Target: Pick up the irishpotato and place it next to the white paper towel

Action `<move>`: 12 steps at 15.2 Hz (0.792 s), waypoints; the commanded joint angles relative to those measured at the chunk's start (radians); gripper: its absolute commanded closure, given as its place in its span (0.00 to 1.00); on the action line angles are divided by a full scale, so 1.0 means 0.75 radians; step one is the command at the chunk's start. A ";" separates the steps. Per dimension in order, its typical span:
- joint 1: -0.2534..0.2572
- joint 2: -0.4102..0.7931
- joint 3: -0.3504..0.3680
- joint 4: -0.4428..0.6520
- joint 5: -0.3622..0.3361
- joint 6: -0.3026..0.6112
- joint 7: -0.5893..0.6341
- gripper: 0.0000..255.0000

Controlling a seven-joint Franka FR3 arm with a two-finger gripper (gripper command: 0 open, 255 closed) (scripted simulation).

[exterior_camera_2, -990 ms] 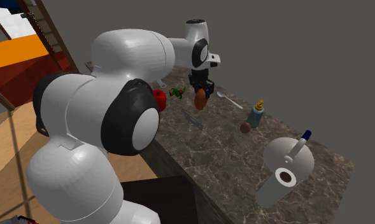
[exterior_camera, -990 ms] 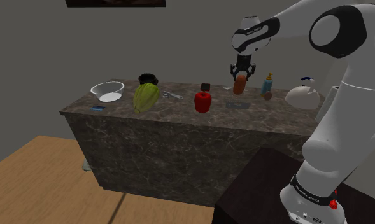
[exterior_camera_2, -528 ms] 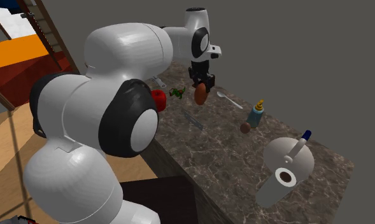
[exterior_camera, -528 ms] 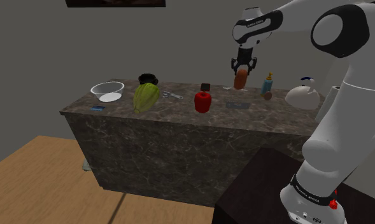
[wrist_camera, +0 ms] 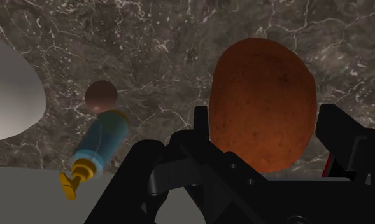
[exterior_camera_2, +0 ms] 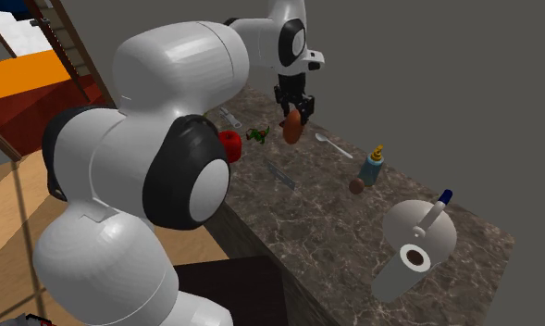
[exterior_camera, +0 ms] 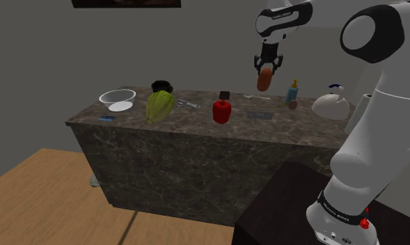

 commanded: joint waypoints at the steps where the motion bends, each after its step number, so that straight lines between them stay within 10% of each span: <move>1: 0.001 0.002 0.001 0.040 0.001 -0.039 -0.002 1.00; 12: -0.002 0.039 -0.001 0.283 0.012 -0.244 -0.026 1.00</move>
